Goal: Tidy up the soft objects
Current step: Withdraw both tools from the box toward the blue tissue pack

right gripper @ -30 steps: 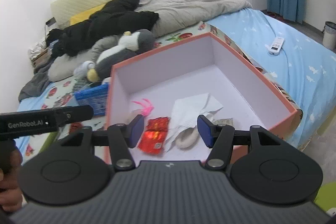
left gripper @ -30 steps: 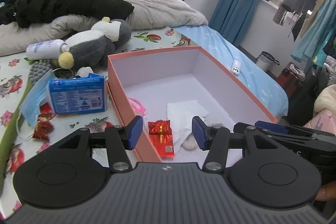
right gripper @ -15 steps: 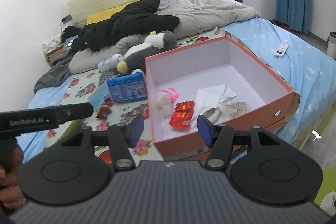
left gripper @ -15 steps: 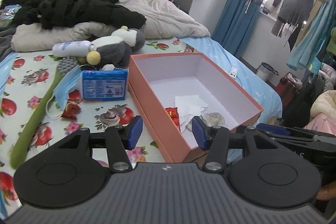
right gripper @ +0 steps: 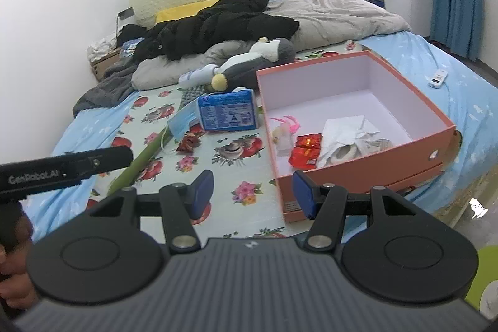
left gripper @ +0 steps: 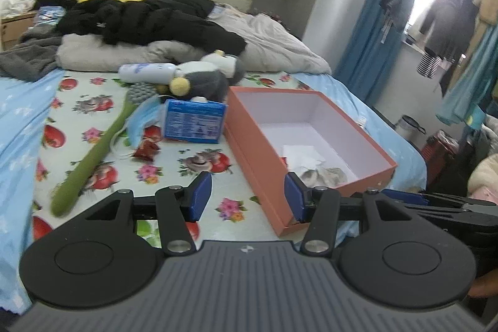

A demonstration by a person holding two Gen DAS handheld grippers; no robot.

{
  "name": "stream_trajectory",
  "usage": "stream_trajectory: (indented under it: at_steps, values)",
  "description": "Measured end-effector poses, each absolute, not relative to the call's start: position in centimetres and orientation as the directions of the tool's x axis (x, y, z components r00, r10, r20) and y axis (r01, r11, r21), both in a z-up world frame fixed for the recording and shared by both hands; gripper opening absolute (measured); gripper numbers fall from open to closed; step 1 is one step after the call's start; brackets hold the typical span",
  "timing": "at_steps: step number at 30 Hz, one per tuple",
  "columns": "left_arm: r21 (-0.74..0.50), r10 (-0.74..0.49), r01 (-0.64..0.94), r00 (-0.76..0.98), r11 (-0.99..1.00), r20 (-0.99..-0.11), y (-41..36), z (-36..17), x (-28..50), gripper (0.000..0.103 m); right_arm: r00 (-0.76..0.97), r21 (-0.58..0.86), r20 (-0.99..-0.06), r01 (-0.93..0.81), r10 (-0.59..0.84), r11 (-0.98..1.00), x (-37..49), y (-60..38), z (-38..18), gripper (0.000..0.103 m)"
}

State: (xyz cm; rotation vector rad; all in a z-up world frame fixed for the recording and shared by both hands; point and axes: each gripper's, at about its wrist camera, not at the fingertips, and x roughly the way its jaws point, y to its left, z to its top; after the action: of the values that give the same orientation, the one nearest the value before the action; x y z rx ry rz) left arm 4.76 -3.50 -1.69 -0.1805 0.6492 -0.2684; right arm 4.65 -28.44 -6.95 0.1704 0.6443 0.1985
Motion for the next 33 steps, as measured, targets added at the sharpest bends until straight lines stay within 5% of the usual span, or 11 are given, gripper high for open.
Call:
stream_trajectory:
  at_steps: [15,33]
  values:
    - [-0.268,-0.141,-0.019,0.813,0.963,-0.565,2.7,-3.7,3.4,0.058,0.743,0.222,-0.584,-0.241,0.326,0.945,6.7,-23.9,-8.1,0.059]
    - [-0.292,-0.117,-0.098,0.764,0.951,-0.635,6.6,-10.0,9.5,0.058,0.679,0.205,-0.644,-0.290,0.352,0.935,11.2,-20.3,-10.7,0.059]
